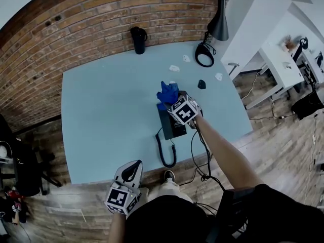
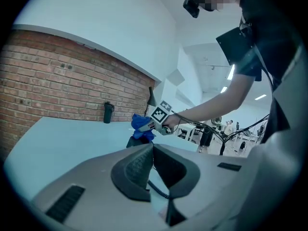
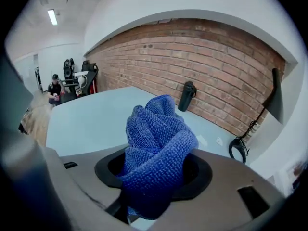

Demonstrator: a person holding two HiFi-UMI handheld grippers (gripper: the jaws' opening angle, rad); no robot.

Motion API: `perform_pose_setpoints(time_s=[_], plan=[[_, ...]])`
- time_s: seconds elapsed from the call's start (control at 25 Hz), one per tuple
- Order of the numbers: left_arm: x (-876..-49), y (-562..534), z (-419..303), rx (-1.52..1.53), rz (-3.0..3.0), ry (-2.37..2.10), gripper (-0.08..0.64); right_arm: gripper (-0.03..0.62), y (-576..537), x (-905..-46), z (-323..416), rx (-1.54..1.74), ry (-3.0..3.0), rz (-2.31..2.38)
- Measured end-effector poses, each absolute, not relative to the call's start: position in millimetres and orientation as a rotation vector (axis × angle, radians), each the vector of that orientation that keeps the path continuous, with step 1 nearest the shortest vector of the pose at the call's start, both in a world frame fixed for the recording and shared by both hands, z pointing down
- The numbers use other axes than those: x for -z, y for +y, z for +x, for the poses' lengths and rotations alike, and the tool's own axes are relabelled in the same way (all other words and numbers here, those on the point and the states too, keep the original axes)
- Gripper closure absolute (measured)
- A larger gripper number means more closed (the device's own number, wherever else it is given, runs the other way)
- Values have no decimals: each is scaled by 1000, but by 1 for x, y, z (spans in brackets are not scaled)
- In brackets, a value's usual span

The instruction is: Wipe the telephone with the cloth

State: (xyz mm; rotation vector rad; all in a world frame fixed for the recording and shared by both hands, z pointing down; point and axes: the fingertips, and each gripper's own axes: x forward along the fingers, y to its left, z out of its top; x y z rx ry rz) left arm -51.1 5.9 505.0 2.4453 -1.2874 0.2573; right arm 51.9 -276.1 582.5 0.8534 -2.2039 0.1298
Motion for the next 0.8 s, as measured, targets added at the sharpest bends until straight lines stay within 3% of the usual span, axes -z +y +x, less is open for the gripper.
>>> perform_pose_setpoints(time_s=[0.16,0.8], plan=[[-506,7,-54,-276,2425,-1296,560,367,-264,-626,60,-154,-2151,828],[-516,15,-52,-279,2433,-1283,560,365,-276,-629,79,-261,-2154,908]])
